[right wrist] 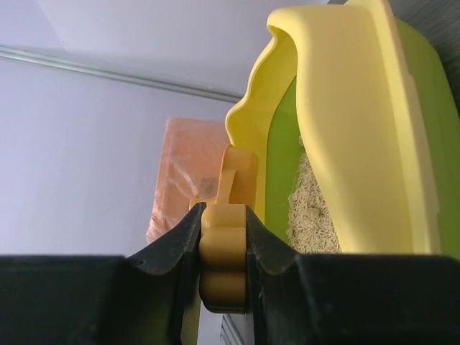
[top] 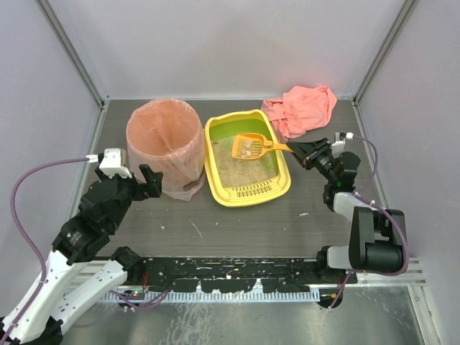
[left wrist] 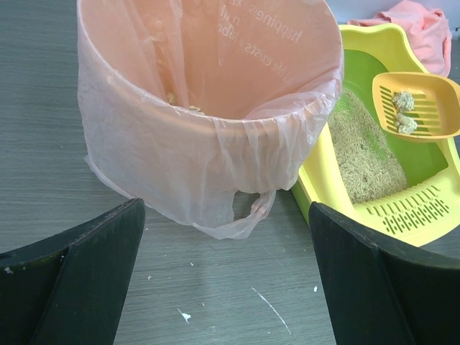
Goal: Clean the litter box
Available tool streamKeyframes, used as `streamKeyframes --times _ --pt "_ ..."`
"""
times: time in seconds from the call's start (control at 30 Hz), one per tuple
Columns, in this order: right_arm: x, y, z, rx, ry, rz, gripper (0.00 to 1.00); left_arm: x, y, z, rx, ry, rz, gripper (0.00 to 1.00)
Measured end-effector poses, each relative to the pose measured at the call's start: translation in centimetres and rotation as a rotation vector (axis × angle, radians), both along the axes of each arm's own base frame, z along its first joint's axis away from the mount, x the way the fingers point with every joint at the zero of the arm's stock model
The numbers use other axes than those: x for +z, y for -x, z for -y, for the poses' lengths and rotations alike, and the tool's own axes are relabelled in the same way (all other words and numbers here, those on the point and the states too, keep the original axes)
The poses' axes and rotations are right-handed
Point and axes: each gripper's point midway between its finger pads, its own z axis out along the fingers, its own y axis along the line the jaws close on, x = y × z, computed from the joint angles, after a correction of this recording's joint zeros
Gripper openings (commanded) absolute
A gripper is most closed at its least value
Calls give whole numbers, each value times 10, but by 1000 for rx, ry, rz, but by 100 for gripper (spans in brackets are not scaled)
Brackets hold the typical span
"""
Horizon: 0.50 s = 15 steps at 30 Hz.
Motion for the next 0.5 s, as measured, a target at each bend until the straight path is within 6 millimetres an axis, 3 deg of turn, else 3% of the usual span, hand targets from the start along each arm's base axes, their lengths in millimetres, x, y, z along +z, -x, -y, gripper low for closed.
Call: streamKeyframes --times 0.27,0.37,0.5 --pt "-2 2 0 6 -3 -19 1 2 2 -3 6 5 10 98" --pt "-3 3 9 -25 -4 -28 1 2 3 -3 6 4 9 98" --pt "1 3 0 4 5 -17 1 2 3 -4 9 0 10 98"
